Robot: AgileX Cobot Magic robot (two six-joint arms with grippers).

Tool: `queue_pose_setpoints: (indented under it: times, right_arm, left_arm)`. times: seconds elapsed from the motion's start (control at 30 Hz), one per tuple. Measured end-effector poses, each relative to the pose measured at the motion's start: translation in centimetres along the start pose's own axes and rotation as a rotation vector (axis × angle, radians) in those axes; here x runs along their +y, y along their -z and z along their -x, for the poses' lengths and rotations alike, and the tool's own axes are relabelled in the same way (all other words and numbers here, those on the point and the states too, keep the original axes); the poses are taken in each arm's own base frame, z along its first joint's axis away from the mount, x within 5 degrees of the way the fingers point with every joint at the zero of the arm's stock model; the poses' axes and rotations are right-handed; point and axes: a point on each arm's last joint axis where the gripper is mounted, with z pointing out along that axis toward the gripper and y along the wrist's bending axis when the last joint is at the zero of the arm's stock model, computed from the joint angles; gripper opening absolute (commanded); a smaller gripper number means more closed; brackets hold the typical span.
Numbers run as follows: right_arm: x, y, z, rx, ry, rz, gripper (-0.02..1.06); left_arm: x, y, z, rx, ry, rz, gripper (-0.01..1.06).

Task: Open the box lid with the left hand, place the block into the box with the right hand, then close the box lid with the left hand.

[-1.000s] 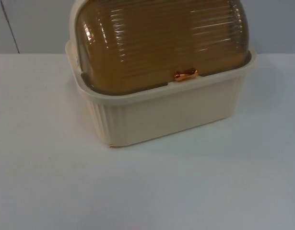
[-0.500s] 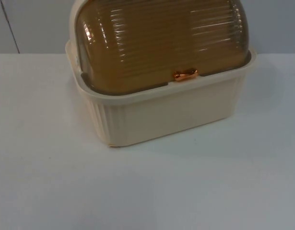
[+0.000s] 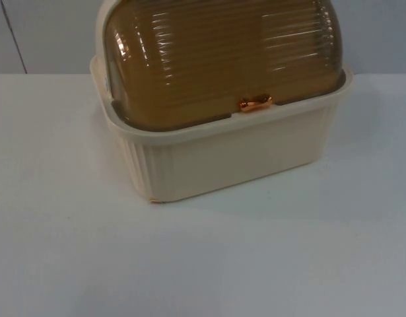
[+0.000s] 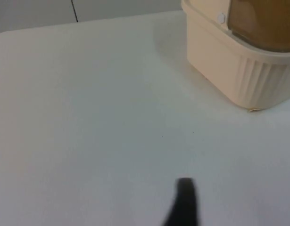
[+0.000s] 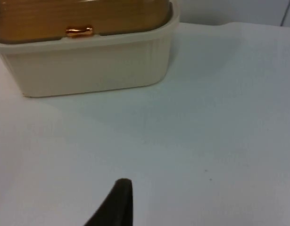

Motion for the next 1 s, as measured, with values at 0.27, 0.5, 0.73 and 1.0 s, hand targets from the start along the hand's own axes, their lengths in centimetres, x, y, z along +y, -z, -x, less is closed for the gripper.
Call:
queue_pose_setpoints:
  times: [0.27, 0.5, 0.73, 1.0]
  right_arm:
    - [-0.66, 0.02, -0.05, 0.005, -0.017, -0.073, 1.05]
    - [-0.66, 0.02, -0.05, 0.005, -0.019, -0.073, 1.05]
    - [-0.66, 0.02, -0.05, 0.005, -0.019, -0.073, 1.05]
    - [-0.66, 0.02, -0.05, 0.005, -0.019, -0.073, 1.05]
  left_arm:
    - [0.0, 0.0, 0.0, 0.0, 0.007, 0.0, 1.05]
    - [0.0, 0.0, 0.0, 0.0, 0.007, 0.0, 1.05]
    - [0.0, 0.0, 0.0, 0.0, 0.007, 0.0, 1.05]
    - [0.0, 0.0, 0.0, 0.0, 0.007, 0.0, 1.05]
